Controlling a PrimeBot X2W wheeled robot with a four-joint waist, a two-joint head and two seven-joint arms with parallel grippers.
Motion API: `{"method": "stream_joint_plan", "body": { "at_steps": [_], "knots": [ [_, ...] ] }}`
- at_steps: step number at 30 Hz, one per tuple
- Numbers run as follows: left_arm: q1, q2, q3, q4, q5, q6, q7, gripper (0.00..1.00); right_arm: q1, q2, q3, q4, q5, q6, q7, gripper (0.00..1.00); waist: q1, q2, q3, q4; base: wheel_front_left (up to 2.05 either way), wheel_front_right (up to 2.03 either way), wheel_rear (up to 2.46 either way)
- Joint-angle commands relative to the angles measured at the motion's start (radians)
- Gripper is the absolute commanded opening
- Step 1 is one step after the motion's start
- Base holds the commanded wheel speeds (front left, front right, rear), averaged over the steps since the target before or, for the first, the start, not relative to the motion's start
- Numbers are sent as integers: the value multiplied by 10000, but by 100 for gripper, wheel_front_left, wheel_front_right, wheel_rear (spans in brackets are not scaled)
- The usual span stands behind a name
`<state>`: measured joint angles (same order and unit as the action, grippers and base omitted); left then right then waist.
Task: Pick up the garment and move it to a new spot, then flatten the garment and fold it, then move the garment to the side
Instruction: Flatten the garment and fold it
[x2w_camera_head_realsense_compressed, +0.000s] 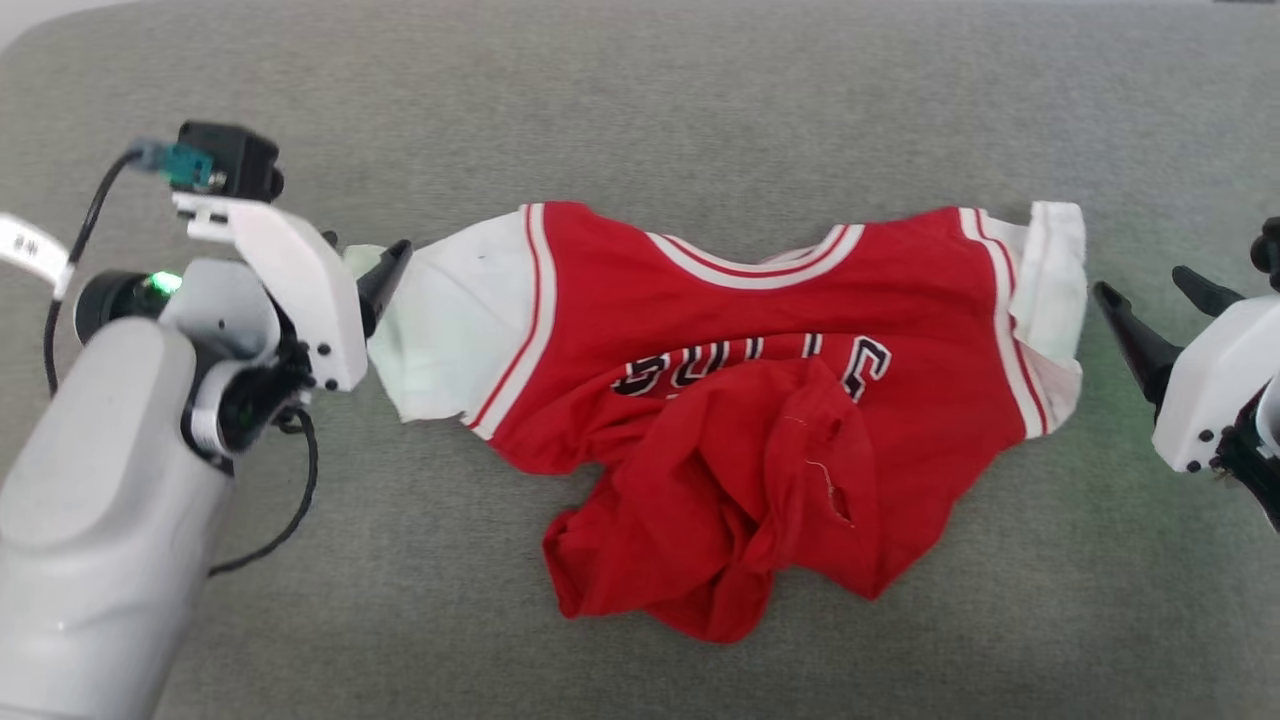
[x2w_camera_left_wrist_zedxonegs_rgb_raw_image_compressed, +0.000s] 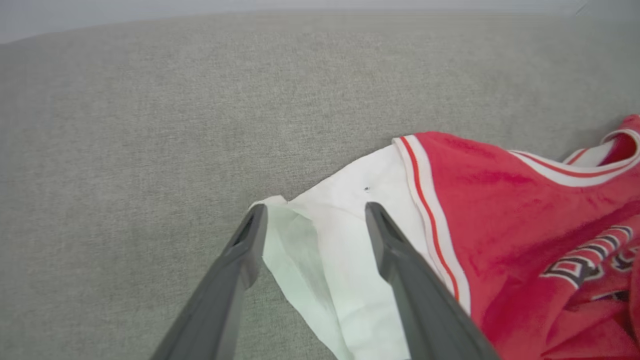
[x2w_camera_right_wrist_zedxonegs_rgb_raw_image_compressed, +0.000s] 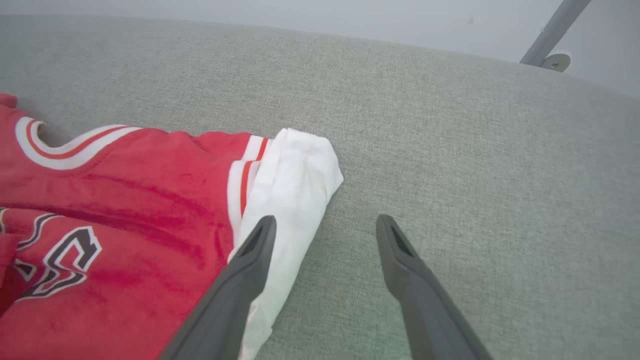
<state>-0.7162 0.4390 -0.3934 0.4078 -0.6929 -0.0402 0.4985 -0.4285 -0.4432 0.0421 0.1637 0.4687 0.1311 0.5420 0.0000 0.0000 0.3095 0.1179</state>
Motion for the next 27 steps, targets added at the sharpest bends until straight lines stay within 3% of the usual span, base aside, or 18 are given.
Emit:
{"method": "stream_joint_plan", "body": {
  "at_steps": [1, 10, 18, 23, 24, 25, 27],
  "knots": [
    [-364, 41, -107, 207, -7, 103, 470, 100, 183, 170, -131, -281, -43, -7, -14, 100, 0, 0, 97, -225, 0, 0, 0],
    [-1566, 237, -780, 2037, 405, 778, 2973, 100, 812, 786, -803, -1685, 37, -7, 393, 100, 0, 0, 347, -844, 0, 0, 0],
    [-2258, 13, -817, 3887, 306, 1011, 3476, 100, 1217, 879, -1328, -2684, 220, -7, 646, 100, 0, 0, 603, -1159, 0, 0, 0],
    [-2337, -412, -819, 4800, 50, 763, 3375, 100, 1039, 829, -1437, -2804, 301, -6, 311, 100, 0, 0, 708, -1209, 0, 0, 0],
    [-2334, -531, -822, 4984, -57, 595, 3482, 43, 972, 832, -1417, -2763, 296, -6, 258, 100, 0, 0, 739, -1212, 0, 0, 0],
    [-2370, -615, -831, 5114, -118, 486, 3458, 0, 893, 841, -1369, -2719, 330, -6, 250, 100, 0, 0, 775, -1207, 0, 0, 0],
    [-2457, -715, -835, 5333, -187, 335, 3324, 0, 688, 779, -1225, -2660, 320, -6, 161, 100, 0, 0, 851, -1169, 0, 0, 0]
  ]
}}
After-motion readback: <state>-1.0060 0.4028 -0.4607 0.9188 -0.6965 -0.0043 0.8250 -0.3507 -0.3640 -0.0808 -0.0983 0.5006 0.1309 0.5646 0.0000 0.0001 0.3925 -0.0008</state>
